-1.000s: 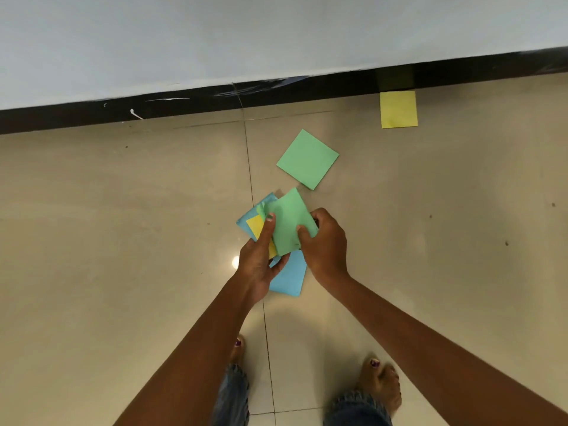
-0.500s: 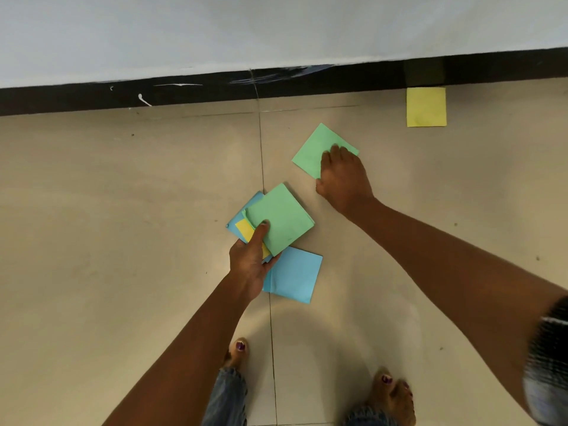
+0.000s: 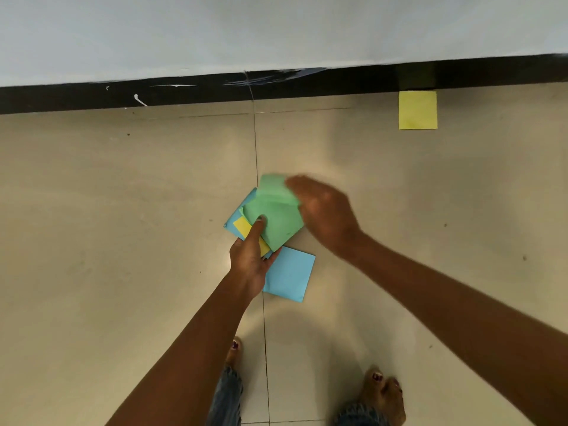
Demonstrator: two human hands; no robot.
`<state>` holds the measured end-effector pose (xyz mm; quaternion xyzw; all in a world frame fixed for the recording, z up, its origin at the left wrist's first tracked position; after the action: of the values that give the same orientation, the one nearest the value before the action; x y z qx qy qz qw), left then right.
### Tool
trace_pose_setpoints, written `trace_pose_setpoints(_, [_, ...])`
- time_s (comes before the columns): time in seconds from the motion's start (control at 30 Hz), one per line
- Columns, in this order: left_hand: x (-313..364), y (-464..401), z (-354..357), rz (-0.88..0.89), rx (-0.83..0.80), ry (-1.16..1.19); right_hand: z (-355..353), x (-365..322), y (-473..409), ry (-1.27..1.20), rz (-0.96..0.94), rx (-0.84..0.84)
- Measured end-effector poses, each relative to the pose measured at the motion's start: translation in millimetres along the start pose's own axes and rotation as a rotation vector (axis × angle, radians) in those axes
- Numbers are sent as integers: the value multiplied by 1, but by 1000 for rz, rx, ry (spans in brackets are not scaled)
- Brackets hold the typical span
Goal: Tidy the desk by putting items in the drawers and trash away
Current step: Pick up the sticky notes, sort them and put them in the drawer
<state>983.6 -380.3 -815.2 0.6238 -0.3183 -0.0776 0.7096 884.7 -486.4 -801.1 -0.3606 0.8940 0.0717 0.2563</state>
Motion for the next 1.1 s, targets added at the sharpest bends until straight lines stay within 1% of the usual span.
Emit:
trace_pose_setpoints(0.03, [0, 2, 3, -9, -28, 43, 11, -8, 14, 49, -65, -44])
trace_pose_setpoints(0.07, [1, 5, 7, -11, -73, 86, 21, -13, 25, 99, -89, -114])
trace_pose_setpoints(0.13, [4, 9, 9, -3, -169, 150, 39, -18, 42, 160, -50, -243])
trace_pose_setpoints(0.2, [4, 9, 5, -2, -212, 139, 46, -24, 51, 198, -27, -320])
trace_pose_setpoints(0.27, [0, 5, -2, 7, -158, 43, 48, -28, 54, 213, -88, -338])
trace_pose_setpoints(0.33, [-4, 0, -11, 58, -33, -45, 46, -32, 56, 166, -120, -309])
trace_pose_setpoints(0.37, [-5, 0, -13, 82, 8, -65, 45, -33, 56, 92, -84, -261])
trace_pose_setpoints(0.4, [-6, 0, -14, 97, 28, -58, 43, -33, 58, 11, -2, -191])
trace_pose_setpoints(0.47, [-3, 0, -16, 129, 50, -5, 39, -29, 63, -78, 254, -83])
trace_pose_setpoints(0.5, [-2, 0, -17, 146, 68, 15, 40, -28, 68, -88, 372, -113])
trace_pose_setpoints(0.53, [-1, 0, -18, 164, 88, 26, 43, -27, 75, -90, 464, -211])
trace_pose_setpoints(0.57, [0, -2, -21, 183, 98, 29, 47, -27, 84, -49, 503, -307])
trace_pose_setpoints(0.63, [1, -5, -25, 212, 95, 17, 54, -30, 97, 72, 510, -481])
trace_pose_setpoints(0.67, [1, -5, -27, 217, 88, 11, 57, -32, 99, 136, 532, -518])
trace_pose_setpoints(0.73, [1, -6, -31, 215, 72, 9, 64, -34, 100, 183, 606, -474])
trace_pose_setpoints(0.8, [1, -5, -35, 213, 72, 6, 64, -40, 95, 157, 681, -445])
trace_pose_setpoints(0.87, [0, -4, -37, 219, 70, 3, 63, -39, 92, 158, 682, -404])
trace_pose_setpoints(0.9, [-1, -4, -38, 222, 62, 7, 62, -36, 91, 126, 710, -380])
trace_pose_setpoints(0.97, [-1, -4, -37, 216, 52, 20, 56, -25, 92, 42, 841, -295])
trace_pose_setpoints(1.0, [-1, -4, -36, 210, 51, 26, 49, -21, 91, -29, 920, -181])
trace_pose_setpoints(1.03, [-1, -4, -34, 203, 46, 25, 39, -18, 89, -154, 988, -8])
trace_pose_setpoints(1.07, [-1, -4, -32, 199, 30, 17, 30, -17, 85, -326, 1027, 178])
trace_pose_setpoints(1.1, [-2, -3, -28, 199, 6, 5, 20, -17, 82, -497, 1028, 337])
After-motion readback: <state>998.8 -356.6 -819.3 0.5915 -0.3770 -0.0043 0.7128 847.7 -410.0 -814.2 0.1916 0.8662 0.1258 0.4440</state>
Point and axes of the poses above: each hand's wrist, its own y-axis away from the middle knuckle, its own z-axis out of the palm, x = y × z, the point moved 2 cm from there along -y, towards the middle knuckle, and after that the axes turned 4 degrees about -y, right-handed, at the moved point
